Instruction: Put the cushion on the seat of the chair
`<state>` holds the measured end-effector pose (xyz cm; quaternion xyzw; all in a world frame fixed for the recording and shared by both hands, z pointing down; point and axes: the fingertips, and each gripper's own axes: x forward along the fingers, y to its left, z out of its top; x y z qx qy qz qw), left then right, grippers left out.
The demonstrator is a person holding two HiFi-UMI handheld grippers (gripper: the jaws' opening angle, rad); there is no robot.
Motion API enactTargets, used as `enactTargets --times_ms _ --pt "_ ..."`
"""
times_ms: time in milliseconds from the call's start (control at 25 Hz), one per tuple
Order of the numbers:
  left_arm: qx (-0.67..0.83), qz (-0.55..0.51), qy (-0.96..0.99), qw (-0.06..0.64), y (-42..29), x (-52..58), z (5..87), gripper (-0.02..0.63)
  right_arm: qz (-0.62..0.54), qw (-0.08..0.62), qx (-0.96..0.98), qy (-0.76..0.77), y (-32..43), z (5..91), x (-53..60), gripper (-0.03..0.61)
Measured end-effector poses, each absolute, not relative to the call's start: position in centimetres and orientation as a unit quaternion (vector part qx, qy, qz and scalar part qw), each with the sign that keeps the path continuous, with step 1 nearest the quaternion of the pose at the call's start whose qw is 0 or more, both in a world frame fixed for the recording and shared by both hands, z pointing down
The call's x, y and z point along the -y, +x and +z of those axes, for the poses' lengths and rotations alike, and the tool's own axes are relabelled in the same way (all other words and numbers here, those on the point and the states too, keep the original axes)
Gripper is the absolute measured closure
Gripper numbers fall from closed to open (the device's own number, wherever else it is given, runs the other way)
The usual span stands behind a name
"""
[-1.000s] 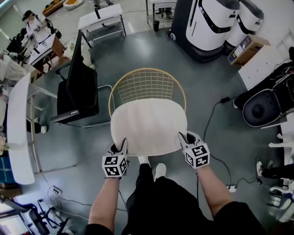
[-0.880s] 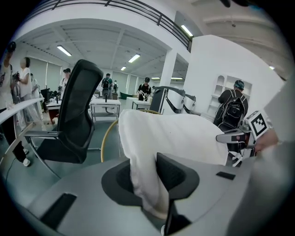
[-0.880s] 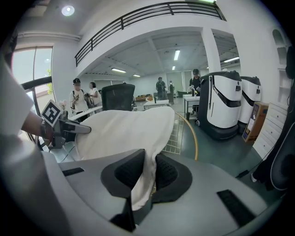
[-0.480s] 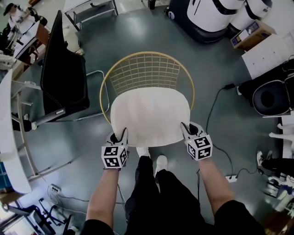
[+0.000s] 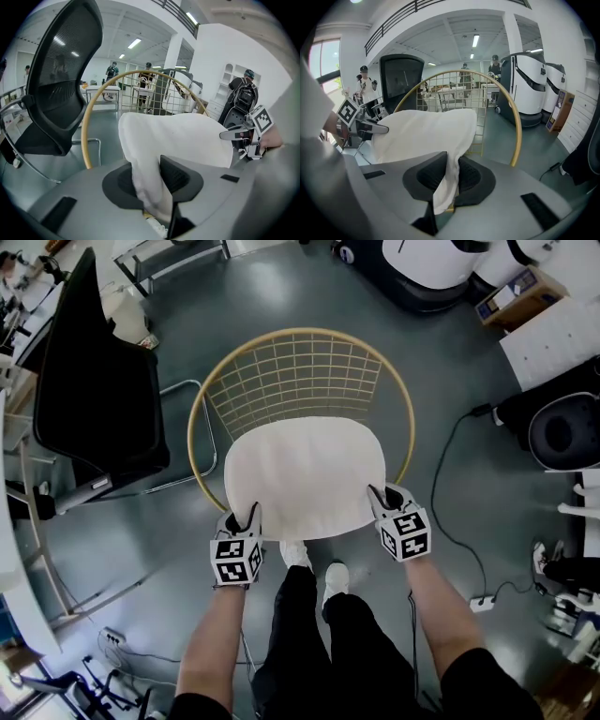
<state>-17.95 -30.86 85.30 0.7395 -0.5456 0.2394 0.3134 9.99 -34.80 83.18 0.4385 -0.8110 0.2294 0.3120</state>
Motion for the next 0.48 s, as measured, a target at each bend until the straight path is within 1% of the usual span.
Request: enactTargets --times_ms 480 --pt "0.544 0.271 0.726 0.323 -17.7 33.0 91.7 0.488 0.242 0.337 0.793 0.446 10.0 89.8 37.0 0.514"
